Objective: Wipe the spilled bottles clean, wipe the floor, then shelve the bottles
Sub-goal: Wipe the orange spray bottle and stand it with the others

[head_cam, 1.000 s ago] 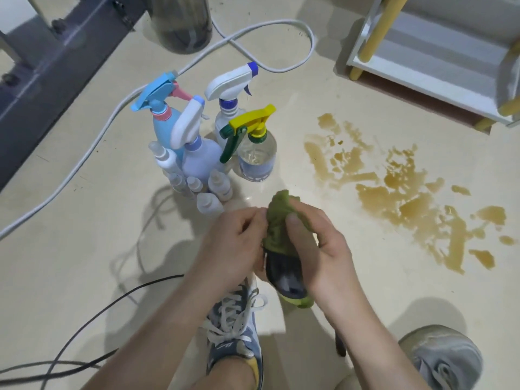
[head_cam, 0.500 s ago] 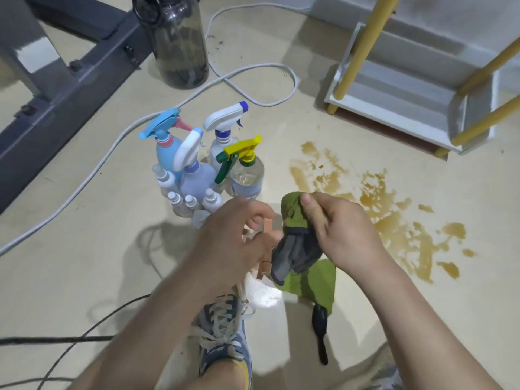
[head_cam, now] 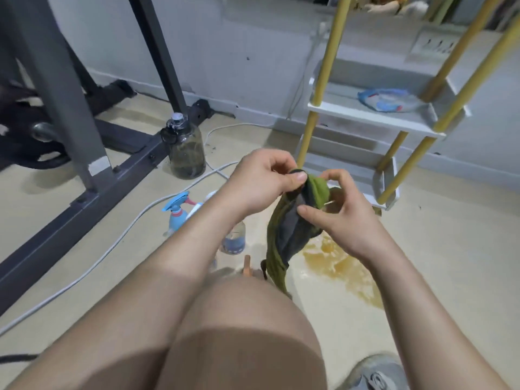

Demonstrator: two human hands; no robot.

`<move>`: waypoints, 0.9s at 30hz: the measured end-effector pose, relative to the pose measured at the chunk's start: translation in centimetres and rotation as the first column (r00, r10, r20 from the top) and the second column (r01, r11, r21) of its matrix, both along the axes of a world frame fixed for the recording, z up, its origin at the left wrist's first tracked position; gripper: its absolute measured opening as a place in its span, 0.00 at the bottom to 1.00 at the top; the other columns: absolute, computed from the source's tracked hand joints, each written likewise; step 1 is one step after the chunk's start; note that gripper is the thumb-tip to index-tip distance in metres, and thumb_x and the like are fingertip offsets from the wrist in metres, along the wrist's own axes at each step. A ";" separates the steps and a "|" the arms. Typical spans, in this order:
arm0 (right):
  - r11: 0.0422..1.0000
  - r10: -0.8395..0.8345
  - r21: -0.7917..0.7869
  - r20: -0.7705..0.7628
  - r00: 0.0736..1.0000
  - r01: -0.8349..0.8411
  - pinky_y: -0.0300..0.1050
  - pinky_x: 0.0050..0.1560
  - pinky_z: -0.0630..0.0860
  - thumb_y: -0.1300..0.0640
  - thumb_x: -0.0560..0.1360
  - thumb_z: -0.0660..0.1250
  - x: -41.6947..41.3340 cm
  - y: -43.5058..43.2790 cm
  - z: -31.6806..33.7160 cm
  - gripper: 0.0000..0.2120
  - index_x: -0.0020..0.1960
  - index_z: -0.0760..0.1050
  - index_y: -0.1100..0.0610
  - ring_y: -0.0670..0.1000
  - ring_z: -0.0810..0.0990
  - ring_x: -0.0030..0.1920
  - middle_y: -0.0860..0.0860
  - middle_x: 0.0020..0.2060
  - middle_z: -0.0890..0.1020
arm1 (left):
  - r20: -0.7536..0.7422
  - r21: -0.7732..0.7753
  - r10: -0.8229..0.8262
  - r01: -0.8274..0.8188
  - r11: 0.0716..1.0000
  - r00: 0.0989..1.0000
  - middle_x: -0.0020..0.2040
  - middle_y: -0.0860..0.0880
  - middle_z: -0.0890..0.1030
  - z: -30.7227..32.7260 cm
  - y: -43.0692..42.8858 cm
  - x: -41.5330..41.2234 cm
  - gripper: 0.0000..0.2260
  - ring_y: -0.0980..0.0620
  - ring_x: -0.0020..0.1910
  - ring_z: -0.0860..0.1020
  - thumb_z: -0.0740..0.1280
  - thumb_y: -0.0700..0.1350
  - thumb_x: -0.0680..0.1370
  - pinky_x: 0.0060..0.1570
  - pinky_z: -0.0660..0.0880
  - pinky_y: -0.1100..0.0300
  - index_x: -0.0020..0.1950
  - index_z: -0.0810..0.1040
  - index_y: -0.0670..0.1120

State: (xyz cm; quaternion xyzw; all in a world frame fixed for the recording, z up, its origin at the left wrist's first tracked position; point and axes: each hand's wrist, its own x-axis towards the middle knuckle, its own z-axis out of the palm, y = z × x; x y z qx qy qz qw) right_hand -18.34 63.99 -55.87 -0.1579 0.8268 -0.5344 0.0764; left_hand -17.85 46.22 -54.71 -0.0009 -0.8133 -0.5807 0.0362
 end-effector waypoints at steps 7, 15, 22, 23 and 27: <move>0.971 -0.238 -0.058 -0.233 0.943 0.231 0.56 0.49 0.80 0.57 0.73 0.67 3.8 2.9 6.9 0.18 0.59 0.68 0.41 0.50 0.81 0.43 0.49 0.48 0.79 | -0.092 -0.253 -0.030 0.006 0.967 0.995 0.38 0.43 0.82 12.3 3.8 3.4 0.08 0.50 0.37 0.75 0.70 0.47 0.73 0.48 0.77 0.49 0.34 0.79 0.47; 0.984 -0.129 -0.116 0.047 0.990 0.134 0.46 0.36 0.73 0.52 0.79 0.66 9.4 4.7 8.4 0.06 0.51 0.75 0.54 0.50 0.77 0.31 0.55 0.38 0.79 | -0.055 -0.101 0.219 -0.224 0.969 0.974 0.28 0.49 0.66 16.2 7.1 9.0 0.13 0.51 0.26 0.63 0.63 0.50 0.80 0.32 0.65 0.62 0.38 0.72 0.46; 0.974 -0.035 -0.214 0.167 0.985 0.071 0.46 0.38 0.70 0.61 0.74 0.71 12.6 4.8 4.4 0.07 0.50 0.75 0.56 0.48 0.72 0.32 0.56 0.34 0.75 | 0.041 0.164 0.213 -0.217 0.962 0.976 0.31 0.47 0.75 13.2 6.5 13.0 0.15 0.52 0.28 0.73 0.59 0.48 0.83 0.31 0.70 0.66 0.37 0.72 0.46; 0.987 -0.088 -0.124 0.115 0.989 0.102 0.50 0.39 0.74 0.60 0.73 0.70 12.6 4.9 3.8 0.03 0.45 0.77 0.56 0.50 0.73 0.32 0.53 0.32 0.75 | 0.040 0.225 0.239 -0.242 0.944 0.970 0.32 0.45 0.74 12.6 6.0 13.7 0.14 0.50 0.30 0.72 0.59 0.47 0.83 0.34 0.69 0.63 0.38 0.72 0.45; 0.956 -0.264 -0.120 0.055 0.963 0.268 0.59 0.49 0.78 0.59 0.71 0.65 12.3 7.2 2.8 0.06 0.41 0.76 0.49 0.54 0.79 0.42 0.50 0.39 0.81 | 0.117 0.504 0.435 -0.430 0.749 0.893 0.38 0.48 0.78 9.6 2.7 16.8 0.06 0.54 0.34 0.76 0.62 0.40 0.82 0.37 0.75 0.63 0.46 0.75 0.45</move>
